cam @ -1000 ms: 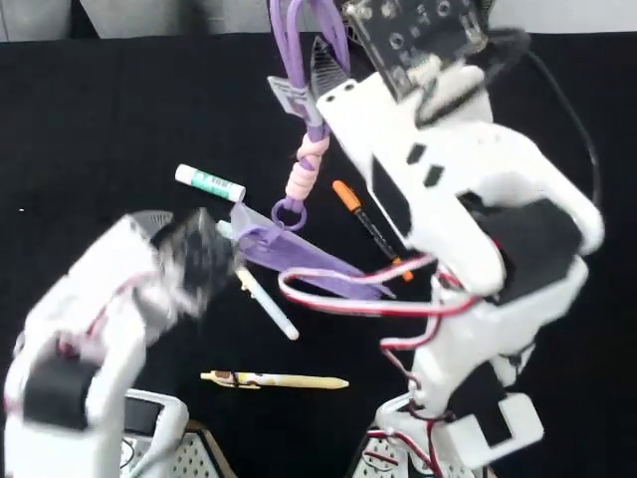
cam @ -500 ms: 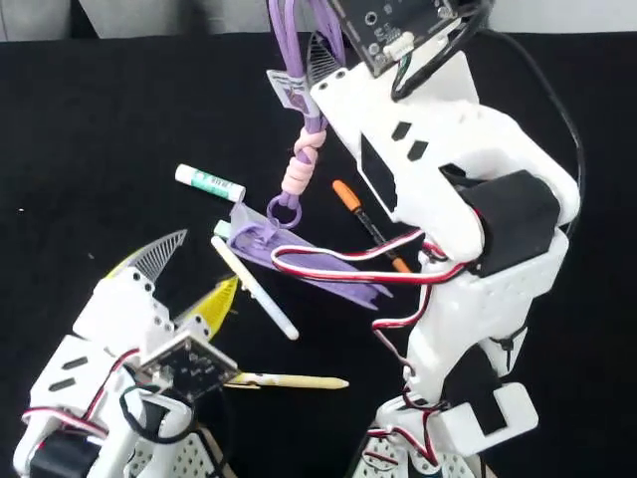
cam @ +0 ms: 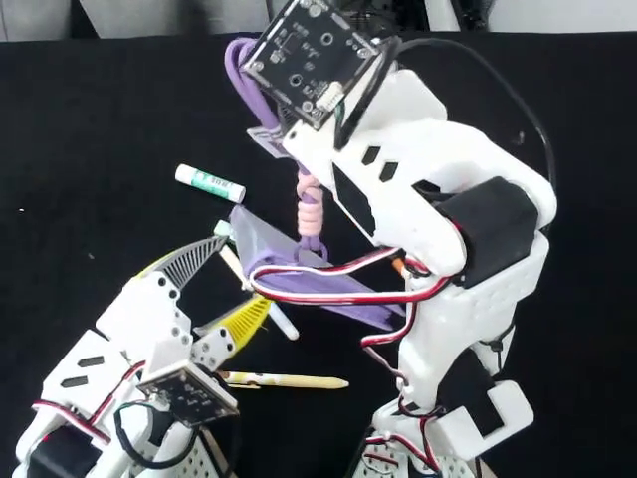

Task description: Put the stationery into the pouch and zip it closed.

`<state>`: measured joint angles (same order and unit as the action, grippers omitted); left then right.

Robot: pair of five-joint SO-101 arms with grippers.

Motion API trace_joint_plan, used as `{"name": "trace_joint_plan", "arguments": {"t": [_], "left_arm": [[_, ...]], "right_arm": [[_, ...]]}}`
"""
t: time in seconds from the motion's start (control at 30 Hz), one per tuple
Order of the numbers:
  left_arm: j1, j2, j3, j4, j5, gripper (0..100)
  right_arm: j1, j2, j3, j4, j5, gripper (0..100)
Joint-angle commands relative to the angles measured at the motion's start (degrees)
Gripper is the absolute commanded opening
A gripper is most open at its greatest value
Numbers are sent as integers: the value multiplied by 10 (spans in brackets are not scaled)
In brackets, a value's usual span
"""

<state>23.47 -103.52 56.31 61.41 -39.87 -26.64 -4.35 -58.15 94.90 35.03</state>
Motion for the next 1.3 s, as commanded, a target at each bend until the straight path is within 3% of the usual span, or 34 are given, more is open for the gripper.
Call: {"name": "trace_joint_plan", "arguments": {"t": [0.0, 0.23, 0.5, 0.83, 0.93, 1.07, 1.27], "left_arm": [[36, 8, -2, -13, 7, 289], [105, 11, 3, -13, 8, 289], [105, 7, 36, -14, 48, 288], [103, 6, 63, -12, 58, 287], [83, 6, 63, -11, 58, 217], [70, 6, 63, -13, 58, 20], [75, 6, 63, -13, 59, 76]], "right_arm": [[-9, -5, -5, 6, 15, 11], [-31, -5, -5, 11, 16, 11], [-25, -5, -5, 0, 12, 11], [37, -3, -5, -18, 15, 11], [51, 0, -2, -32, 11, 11], [69, 10, -2, -44, 11, 11], [68, 22, -4, -45, 11, 11]]}}
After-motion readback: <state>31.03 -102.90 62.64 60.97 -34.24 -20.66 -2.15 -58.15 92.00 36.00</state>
